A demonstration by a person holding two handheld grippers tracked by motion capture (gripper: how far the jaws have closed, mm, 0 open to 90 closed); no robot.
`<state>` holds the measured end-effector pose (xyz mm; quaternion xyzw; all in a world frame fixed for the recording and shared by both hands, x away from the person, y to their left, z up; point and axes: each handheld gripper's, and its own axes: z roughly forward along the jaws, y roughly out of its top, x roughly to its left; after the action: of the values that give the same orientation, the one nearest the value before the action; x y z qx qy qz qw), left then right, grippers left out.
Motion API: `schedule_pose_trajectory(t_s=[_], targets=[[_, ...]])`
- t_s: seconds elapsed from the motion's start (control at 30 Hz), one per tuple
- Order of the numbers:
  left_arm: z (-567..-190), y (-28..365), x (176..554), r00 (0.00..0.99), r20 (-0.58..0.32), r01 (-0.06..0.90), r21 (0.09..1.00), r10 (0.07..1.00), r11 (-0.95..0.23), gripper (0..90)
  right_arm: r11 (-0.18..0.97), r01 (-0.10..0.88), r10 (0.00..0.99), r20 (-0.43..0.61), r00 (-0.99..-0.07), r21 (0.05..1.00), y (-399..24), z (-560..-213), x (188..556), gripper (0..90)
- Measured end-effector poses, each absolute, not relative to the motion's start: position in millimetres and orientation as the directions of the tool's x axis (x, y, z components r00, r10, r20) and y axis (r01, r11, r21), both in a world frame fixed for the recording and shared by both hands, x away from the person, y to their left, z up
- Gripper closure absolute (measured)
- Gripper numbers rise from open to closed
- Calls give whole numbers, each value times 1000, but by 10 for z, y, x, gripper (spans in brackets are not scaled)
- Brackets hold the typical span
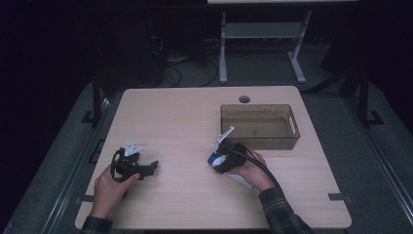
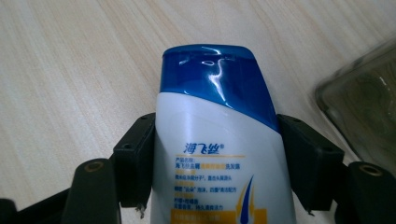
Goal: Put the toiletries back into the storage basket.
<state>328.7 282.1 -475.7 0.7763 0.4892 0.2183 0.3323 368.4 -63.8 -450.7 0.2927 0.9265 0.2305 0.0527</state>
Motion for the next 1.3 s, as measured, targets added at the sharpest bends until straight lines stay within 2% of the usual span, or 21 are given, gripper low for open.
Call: schedule_pose_trajectory(t_s=[1.3], targets=[[-4758,2819,3288,425,13,614,731,905,-298,128,486,510,638,110,-762,710,-1134,-3960,3414,347]])
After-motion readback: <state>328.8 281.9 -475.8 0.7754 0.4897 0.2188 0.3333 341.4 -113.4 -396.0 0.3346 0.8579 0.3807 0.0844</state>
